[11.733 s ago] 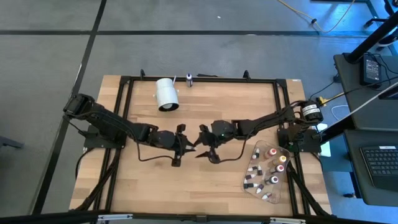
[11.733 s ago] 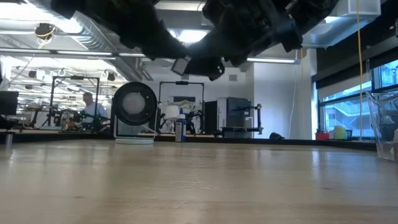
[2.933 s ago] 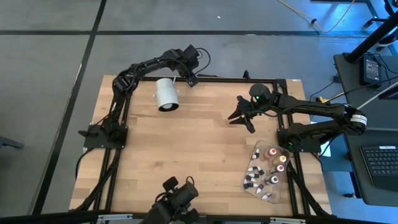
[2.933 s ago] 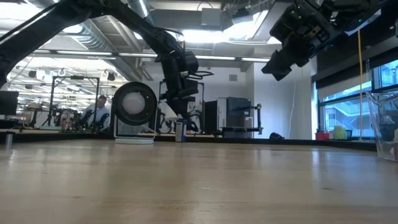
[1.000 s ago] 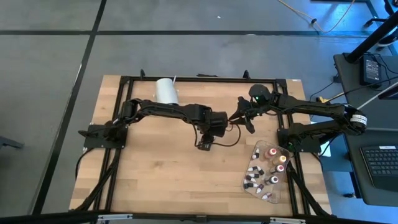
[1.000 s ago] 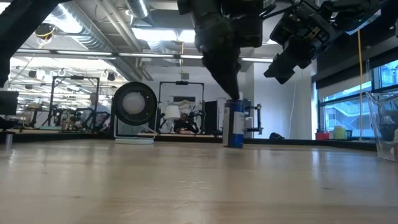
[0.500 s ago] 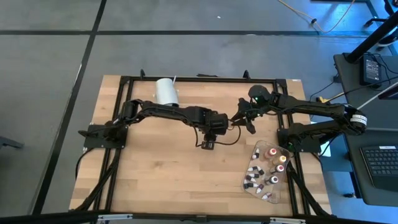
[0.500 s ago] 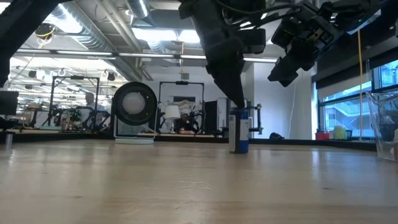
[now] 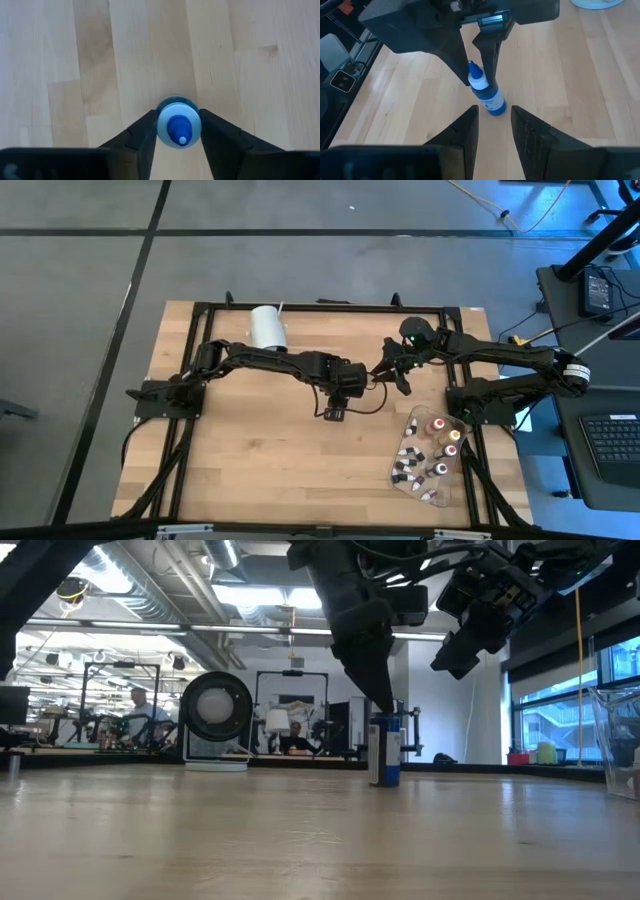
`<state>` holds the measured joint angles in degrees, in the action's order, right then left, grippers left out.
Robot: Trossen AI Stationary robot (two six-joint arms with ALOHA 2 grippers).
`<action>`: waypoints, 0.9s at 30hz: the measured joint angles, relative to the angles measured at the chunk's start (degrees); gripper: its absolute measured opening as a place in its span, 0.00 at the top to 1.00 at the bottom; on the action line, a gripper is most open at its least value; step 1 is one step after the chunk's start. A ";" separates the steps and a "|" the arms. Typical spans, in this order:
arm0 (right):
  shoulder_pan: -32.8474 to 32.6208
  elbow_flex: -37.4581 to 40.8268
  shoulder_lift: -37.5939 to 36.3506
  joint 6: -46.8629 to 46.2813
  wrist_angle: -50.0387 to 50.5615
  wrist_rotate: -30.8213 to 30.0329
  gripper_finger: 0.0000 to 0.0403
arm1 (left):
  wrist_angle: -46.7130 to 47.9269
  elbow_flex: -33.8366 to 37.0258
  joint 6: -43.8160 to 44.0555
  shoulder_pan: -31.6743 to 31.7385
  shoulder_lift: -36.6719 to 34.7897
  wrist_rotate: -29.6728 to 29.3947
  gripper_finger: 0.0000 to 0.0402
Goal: Pick & Place food coloring
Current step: Put the large blue food coloring bottle into the transparent bin
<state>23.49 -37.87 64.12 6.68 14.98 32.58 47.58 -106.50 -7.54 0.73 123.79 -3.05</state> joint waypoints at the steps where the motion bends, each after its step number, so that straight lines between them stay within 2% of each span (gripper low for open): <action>1: 0.00 0.00 0.00 0.00 0.00 0.00 0.71 | 0.02 0.00 0.19 0.00 0.00 0.03 0.63; 10: 0.00 0.00 0.00 -0.02 0.20 0.00 0.71 | 0.58 -1.88 1.97 0.00 -0.14 0.19 0.40; 19: 0.00 -0.02 0.00 -0.18 2.22 -0.02 0.71 | 0.14 -2.87 2.28 0.29 -6.08 1.93 0.38; 22: 0.00 -0.02 0.00 -0.20 3.56 0.00 0.71 | -6.07 1.31 1.41 1.02 -11.19 3.59 0.38; 27: -0.68 -0.02 0.00 -0.11 4.04 -0.02 0.71 | -19.89 16.54 2.52 3.12 -20.94 7.90 0.38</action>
<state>22.80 -37.89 64.12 6.56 19.02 32.56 27.69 -89.96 -5.02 3.85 102.84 4.85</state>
